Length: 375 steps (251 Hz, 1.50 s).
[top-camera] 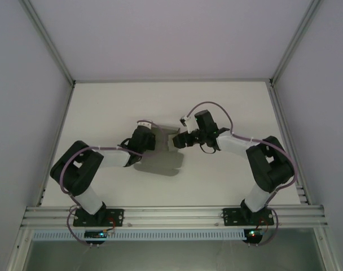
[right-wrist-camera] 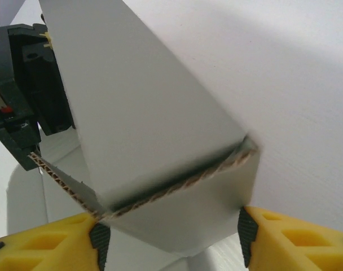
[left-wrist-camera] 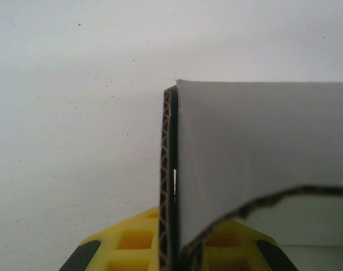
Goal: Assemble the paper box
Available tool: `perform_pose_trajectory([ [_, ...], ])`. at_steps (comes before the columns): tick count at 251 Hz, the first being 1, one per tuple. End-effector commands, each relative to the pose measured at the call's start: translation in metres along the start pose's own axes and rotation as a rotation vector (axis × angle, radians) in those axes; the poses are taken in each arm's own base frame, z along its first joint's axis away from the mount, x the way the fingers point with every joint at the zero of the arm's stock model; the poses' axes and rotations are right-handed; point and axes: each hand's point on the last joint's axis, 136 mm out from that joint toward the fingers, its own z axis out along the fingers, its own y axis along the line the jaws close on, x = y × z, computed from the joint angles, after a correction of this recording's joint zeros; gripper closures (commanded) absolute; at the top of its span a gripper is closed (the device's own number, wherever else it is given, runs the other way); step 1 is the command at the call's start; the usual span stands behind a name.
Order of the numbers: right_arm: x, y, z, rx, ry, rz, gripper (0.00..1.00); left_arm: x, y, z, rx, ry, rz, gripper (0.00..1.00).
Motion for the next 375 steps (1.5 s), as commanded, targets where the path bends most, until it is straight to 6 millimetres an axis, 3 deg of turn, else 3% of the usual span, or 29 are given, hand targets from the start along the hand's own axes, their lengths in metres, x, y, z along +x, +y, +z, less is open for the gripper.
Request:
perform_pose_trajectory([
  [1,-0.005,-0.007,0.004,0.045,-0.013,0.021,0.39,-0.006,-0.01,0.001,0.03,-0.018,-0.013,1.0],
  [22,0.0,-0.019,0.009,0.144,0.023,0.009,0.44,-0.005,-0.009,0.001,0.025,-0.016,-0.013,1.0],
  [76,0.002,-0.059,0.009,0.459,-0.009,0.029,0.72,0.0,-0.015,0.0,0.039,-0.019,0.011,1.0],
  [150,0.002,-0.091,-0.002,0.682,-0.057,0.09,0.93,0.002,-0.015,-0.001,0.01,-0.02,0.015,1.0],
  [194,0.03,-0.122,-0.022,0.962,0.03,0.193,0.93,0.003,-0.016,-0.001,0.005,-0.014,-0.01,1.0],
  [230,0.031,-0.135,-0.036,1.099,0.019,0.215,0.9,0.004,-0.014,0.0,-0.013,0.0,-0.036,1.0],
  [256,0.02,-0.129,-0.024,1.022,-0.043,0.216,0.82,0.005,-0.016,0.002,-0.006,0.01,-0.044,1.0],
  [297,-0.005,-0.112,0.002,0.774,-0.131,0.171,0.83,0.008,-0.018,0.007,-0.005,0.028,-0.043,1.0],
  [337,-0.018,-0.109,-0.002,0.748,-0.193,0.147,0.95,0.01,-0.018,0.009,-0.007,0.036,-0.063,1.0],
  [375,-0.005,-0.136,-0.028,0.964,-0.207,0.217,0.98,0.01,-0.003,0.009,-0.104,0.03,-0.131,1.0],
])
